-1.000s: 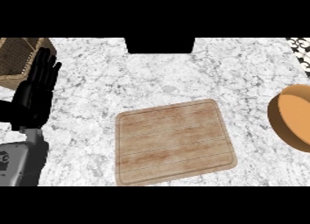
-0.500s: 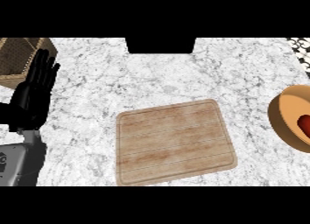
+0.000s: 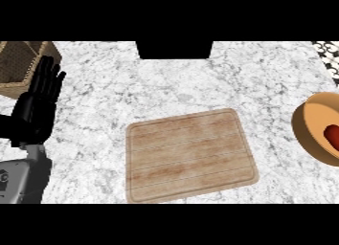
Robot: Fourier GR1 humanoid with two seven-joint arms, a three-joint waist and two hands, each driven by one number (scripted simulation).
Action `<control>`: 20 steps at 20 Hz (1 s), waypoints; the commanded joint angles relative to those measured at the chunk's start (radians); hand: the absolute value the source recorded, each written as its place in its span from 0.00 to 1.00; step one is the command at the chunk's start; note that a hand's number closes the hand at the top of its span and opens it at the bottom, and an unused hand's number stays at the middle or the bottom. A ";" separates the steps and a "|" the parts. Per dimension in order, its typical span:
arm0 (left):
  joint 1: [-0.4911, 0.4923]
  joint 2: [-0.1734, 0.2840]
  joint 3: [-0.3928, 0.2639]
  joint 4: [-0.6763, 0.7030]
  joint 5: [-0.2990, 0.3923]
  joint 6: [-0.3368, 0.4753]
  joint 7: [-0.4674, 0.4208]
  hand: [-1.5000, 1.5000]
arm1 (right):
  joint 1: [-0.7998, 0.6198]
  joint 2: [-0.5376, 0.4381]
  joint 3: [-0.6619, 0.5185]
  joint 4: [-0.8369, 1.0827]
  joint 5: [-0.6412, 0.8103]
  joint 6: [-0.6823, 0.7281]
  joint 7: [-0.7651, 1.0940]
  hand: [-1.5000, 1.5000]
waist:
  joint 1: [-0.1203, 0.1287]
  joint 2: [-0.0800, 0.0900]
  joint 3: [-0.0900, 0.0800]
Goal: Pick the bell pepper from the cutting board and place it in the pot
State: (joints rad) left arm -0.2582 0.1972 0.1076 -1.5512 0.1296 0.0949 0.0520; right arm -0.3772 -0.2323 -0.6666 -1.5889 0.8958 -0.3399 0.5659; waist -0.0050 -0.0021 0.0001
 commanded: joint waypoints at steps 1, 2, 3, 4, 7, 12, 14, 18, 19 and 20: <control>0.008 -0.027 -0.013 -0.002 -0.018 0.022 -0.015 0.50 | 0.064 0.042 -0.052 -0.128 -0.114 -0.051 -0.010 0.00 | -0.007 -0.001 0.000; 0.012 0.001 0.001 -0.034 0.000 0.001 0.020 0.50 | 0.092 0.037 -0.079 -0.099 -0.157 -0.091 -0.066 0.00 | -0.002 -0.001 0.001; 0.004 0.012 0.005 -0.047 -0.008 0.006 0.026 0.50 | 0.099 0.027 -0.100 -0.136 -0.188 -0.094 -0.072 0.00 | -0.004 -0.002 0.001; -0.022 0.006 0.035 0.064 0.018 -0.023 -0.046 0.50 | 0.105 0.028 -0.084 -0.121 -0.187 -0.117 -0.089 0.00 | -0.004 0.002 0.000; 0.000 0.007 0.005 -0.038 -0.005 0.001 0.035 0.50 | 0.203 0.000 -0.138 -0.248 -0.277 -0.074 -0.114 0.00 | -0.004 -0.001 0.000; 0.000 0.025 0.045 0.010 0.026 -0.039 -0.004 0.50 | 0.305 0.011 -0.224 -0.303 -0.461 -0.079 -0.185 0.00 | -0.003 0.000 0.000; -0.011 0.001 0.028 0.045 -0.008 -0.016 -0.042 0.50 | 0.428 0.094 -0.241 -0.402 -0.497 -0.063 -0.227 0.00 | -0.008 0.000 0.000; -0.030 0.042 0.070 0.045 0.032 -0.053 -0.014 0.50 | 0.509 0.063 -0.347 -0.391 -0.643 -0.020 -0.292 0.00 | -0.007 0.000 0.000; 0.031 -0.011 0.010 -0.023 -0.021 -0.003 -0.012 0.50 | 0.544 0.083 -0.368 -0.450 -0.681 0.003 -0.273 0.00 | -0.006 -0.001 0.000; 0.030 0.028 0.050 -0.008 0.032 -0.062 -0.018 0.50 | 0.539 0.015 -0.429 -0.350 -0.765 0.024 -0.317 0.00 | -0.008 -0.002 0.000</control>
State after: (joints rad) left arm -0.2598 0.2013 0.1359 -1.5393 0.1310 0.0756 0.0374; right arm 0.0952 -0.1709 -0.9872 -1.9744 0.2899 -0.3626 0.3049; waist -0.0128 -0.0030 0.0001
